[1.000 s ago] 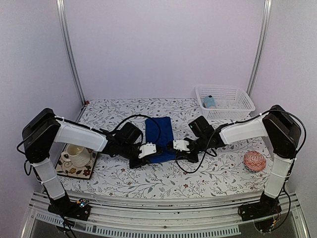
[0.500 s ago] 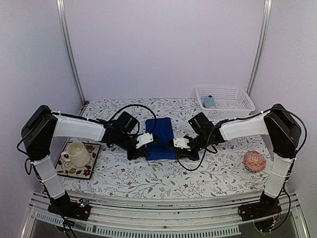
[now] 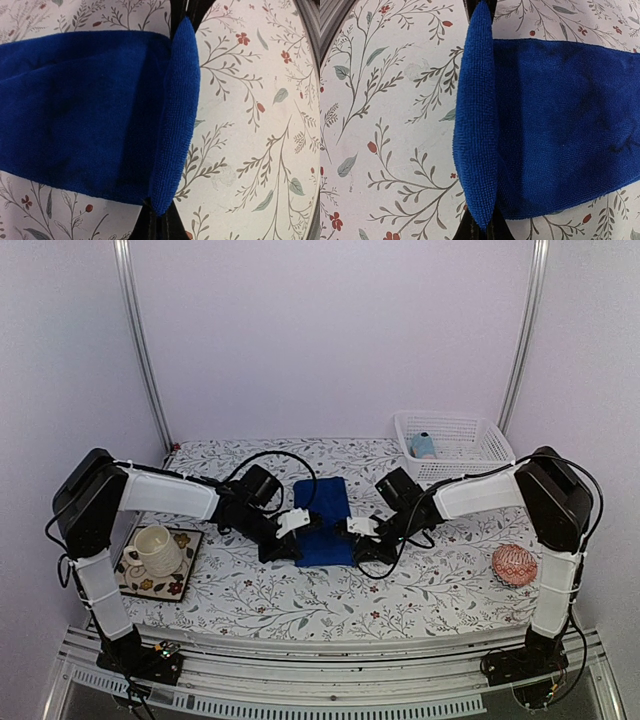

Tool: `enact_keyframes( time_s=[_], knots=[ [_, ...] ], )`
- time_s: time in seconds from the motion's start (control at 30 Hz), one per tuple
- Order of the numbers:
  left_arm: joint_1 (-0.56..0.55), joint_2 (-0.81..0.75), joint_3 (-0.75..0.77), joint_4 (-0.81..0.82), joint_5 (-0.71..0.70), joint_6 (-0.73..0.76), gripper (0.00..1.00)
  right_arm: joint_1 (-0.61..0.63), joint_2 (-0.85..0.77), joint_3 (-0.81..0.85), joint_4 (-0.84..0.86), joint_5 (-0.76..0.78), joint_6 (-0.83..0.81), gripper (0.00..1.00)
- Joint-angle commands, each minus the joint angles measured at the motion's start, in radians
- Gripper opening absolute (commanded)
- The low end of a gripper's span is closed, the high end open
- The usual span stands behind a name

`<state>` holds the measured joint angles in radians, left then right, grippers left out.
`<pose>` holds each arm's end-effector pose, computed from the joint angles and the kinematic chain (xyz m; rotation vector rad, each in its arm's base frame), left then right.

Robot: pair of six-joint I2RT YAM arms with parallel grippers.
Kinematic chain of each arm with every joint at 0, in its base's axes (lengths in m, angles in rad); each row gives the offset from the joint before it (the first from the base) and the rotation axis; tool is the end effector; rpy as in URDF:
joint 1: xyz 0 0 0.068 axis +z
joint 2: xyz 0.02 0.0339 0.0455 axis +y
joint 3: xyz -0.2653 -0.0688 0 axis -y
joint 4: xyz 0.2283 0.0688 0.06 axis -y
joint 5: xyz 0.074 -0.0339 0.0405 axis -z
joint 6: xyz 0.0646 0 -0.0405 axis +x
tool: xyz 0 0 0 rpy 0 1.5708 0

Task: Roll the towels
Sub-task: Roll the towel at the center of the board.

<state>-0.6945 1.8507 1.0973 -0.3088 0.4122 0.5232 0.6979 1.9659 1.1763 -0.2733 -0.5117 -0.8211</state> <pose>0.2644 -0.2539 0.1397 1.6082 2.0587 -0.6014 0.2776 0.2741 0.1246 -1.8737 1.7229 0.6225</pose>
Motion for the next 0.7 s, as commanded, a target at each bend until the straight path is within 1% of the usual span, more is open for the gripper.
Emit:
enact_keyframes(
  time_s=[0.0,0.07,0.13,0.27,0.67],
  knots=[
    [0.012,0.01,0.004,-0.015,0.024,-0.01,0.0,-0.007,0.034,0.025,-0.021,-0.017,0.061,0.05],
    [0.012,0.021,0.008,-0.019,0.027,-0.014,0.0,-0.01,0.04,0.025,-0.016,-0.011,0.074,0.05],
    [0.012,0.03,0.01,-0.02,0.026,-0.017,0.0,-0.012,0.046,0.061,-0.016,-0.003,0.086,0.05],
    [0.015,0.049,0.017,-0.019,-0.003,-0.02,0.0,-0.018,0.055,0.074,-0.014,0.019,0.109,0.04],
    [0.034,0.106,0.073,-0.026,-0.064,-0.051,0.0,-0.028,0.065,0.087,-0.017,0.052,0.183,0.02]
  ],
)
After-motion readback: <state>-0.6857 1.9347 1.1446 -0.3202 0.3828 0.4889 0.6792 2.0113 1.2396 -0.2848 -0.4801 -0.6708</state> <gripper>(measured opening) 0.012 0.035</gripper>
